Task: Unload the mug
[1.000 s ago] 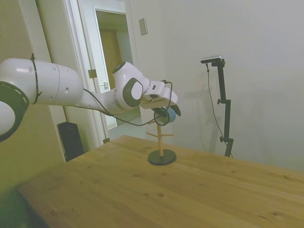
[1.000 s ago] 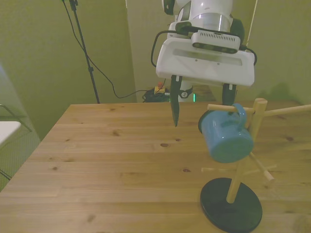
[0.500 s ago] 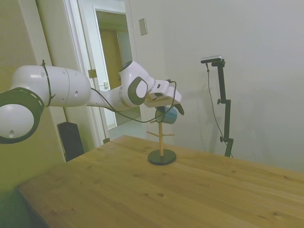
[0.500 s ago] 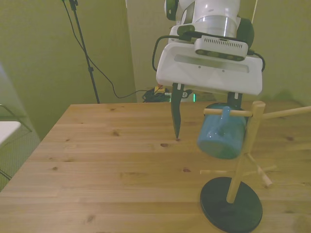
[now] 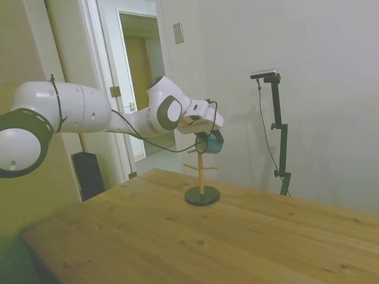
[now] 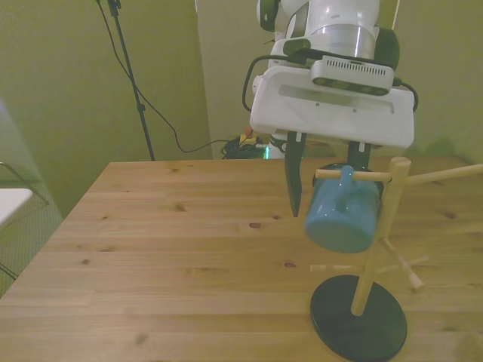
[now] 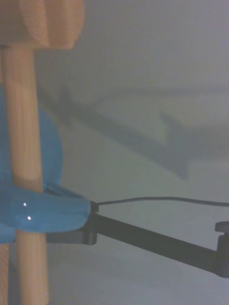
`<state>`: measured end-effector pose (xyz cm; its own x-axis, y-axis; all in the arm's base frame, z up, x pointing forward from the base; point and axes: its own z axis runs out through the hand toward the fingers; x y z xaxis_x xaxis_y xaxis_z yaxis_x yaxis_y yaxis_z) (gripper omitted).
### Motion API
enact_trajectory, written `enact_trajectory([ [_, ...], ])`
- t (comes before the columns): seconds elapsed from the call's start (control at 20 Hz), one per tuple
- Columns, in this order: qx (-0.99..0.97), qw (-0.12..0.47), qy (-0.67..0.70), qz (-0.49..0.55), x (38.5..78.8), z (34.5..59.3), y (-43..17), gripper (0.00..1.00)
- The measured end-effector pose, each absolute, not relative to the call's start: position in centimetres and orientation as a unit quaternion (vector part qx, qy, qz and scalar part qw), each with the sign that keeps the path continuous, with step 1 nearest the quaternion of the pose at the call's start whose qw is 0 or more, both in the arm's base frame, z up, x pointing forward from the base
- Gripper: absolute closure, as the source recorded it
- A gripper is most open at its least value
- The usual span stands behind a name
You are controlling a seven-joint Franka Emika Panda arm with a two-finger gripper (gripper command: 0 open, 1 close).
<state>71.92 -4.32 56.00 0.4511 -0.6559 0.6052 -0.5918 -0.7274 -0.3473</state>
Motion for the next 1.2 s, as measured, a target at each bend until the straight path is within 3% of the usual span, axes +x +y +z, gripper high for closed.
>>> enact_trajectory([
  [0.7,-0.851,0.04,0.37,-0.37,71.2,55.8,-4.7,1.0],
  [1.2,-0.841,0.05,0.378,-0.382,68.6,56.6,-6.4,1.0],
])
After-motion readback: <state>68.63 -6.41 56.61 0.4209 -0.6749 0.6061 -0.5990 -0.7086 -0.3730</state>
